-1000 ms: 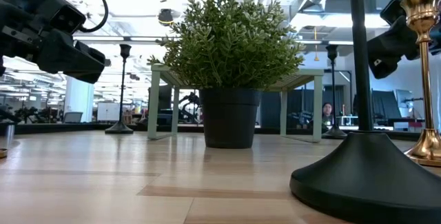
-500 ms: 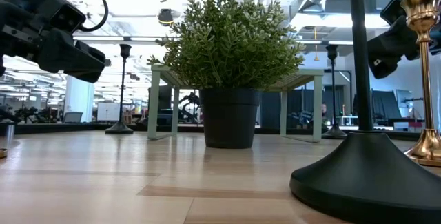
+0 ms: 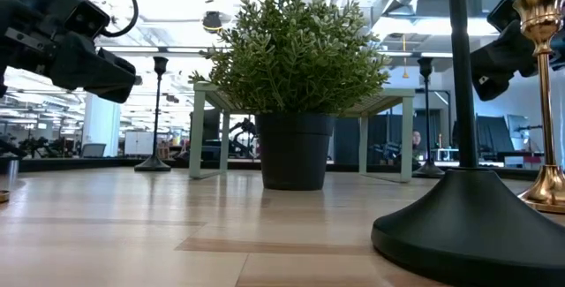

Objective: Pick & Place candle stick holders
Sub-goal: Put the top left black candle holder on the shelf

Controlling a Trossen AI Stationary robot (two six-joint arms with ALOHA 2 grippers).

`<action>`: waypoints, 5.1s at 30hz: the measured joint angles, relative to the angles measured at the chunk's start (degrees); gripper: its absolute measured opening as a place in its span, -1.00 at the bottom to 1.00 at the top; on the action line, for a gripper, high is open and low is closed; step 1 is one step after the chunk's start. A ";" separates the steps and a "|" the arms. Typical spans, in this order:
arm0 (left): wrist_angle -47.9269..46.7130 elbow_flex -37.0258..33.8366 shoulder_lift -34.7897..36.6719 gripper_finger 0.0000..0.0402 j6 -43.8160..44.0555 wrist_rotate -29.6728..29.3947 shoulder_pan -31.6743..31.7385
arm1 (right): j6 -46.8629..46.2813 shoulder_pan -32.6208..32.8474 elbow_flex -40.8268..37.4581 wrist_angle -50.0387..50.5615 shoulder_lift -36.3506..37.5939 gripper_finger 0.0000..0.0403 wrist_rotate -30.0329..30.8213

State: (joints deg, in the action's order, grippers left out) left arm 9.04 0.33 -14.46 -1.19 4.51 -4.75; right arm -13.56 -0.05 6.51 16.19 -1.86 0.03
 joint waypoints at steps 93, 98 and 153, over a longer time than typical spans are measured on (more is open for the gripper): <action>-1.05 22.83 -2.13 -0.98 -14.50 -67.88 -25.39 | 7.56 0.02 10.16 -8.07 -14.58 -1.00 25.51; -1.37 23.05 -2.17 -0.97 -15.96 -88.41 -31.15 | 7.54 0.09 10.16 -7.87 -14.58 -1.00 25.52; 1.05 3.44 -7.98 -0.89 6.25 -67.17 8.25 | 7.91 -0.02 10.16 -8.48 -14.58 -1.00 25.51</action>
State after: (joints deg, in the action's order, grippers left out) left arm 10.09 3.77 -22.44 5.05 -62.66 3.50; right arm -5.65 -0.08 16.67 7.70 -16.45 25.54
